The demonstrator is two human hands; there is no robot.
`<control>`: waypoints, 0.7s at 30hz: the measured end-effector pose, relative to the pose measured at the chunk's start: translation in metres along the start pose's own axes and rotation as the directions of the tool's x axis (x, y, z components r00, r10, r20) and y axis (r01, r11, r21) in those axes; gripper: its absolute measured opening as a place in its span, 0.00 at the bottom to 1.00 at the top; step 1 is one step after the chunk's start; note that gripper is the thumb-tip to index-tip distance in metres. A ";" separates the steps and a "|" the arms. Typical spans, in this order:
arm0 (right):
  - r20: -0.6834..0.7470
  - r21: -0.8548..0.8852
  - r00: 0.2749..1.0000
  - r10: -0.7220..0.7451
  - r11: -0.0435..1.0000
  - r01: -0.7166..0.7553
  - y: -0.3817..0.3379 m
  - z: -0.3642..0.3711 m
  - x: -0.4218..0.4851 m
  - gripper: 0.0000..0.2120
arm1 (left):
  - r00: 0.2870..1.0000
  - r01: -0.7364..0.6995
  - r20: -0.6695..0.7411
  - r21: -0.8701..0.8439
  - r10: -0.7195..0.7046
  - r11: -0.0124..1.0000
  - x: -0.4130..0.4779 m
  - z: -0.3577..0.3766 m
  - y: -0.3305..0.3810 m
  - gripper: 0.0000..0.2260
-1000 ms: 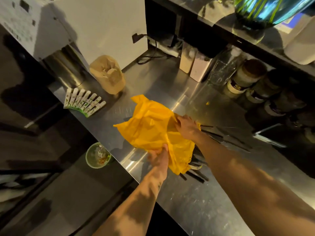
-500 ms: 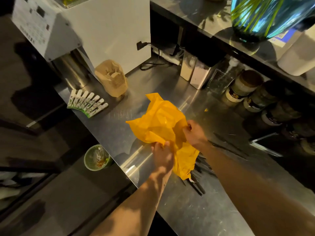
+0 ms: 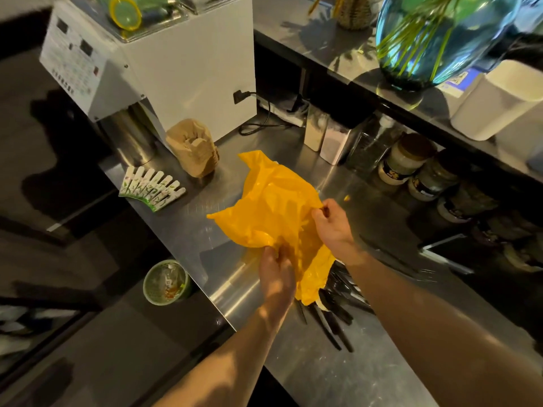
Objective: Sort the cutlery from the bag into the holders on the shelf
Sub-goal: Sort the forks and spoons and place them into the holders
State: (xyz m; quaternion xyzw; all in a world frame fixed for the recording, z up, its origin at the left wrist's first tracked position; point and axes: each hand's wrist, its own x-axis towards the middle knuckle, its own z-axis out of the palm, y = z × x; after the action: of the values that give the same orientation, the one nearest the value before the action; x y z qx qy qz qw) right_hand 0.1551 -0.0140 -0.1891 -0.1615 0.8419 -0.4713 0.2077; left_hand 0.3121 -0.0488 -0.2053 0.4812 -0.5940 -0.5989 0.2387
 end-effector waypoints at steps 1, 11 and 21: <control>-0.001 0.022 1.000 0.008 1.000 -0.008 0.001 -0.003 -0.003 0.06 | 0.999 0.041 0.003 -0.001 -0.041 0.999 -0.003 0.000 0.001 0.09; -0.001 0.147 0.998 0.070 0.987 -0.069 -0.010 -0.011 -0.013 0.07 | 0.988 -0.153 0.012 0.081 0.152 0.985 -0.009 -0.002 -0.006 0.10; -0.030 0.196 0.996 0.085 0.978 -0.077 -0.024 -0.012 -0.017 0.14 | 0.989 -0.113 0.100 0.065 0.106 0.992 -0.008 -0.001 0.005 0.11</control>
State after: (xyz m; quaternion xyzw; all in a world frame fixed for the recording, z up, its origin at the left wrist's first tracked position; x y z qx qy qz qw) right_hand 0.1656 -0.0091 -0.1596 -0.0968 0.8014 -0.5455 0.2253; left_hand 0.3154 -0.0434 -0.1985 0.4265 -0.6509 -0.5863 0.2251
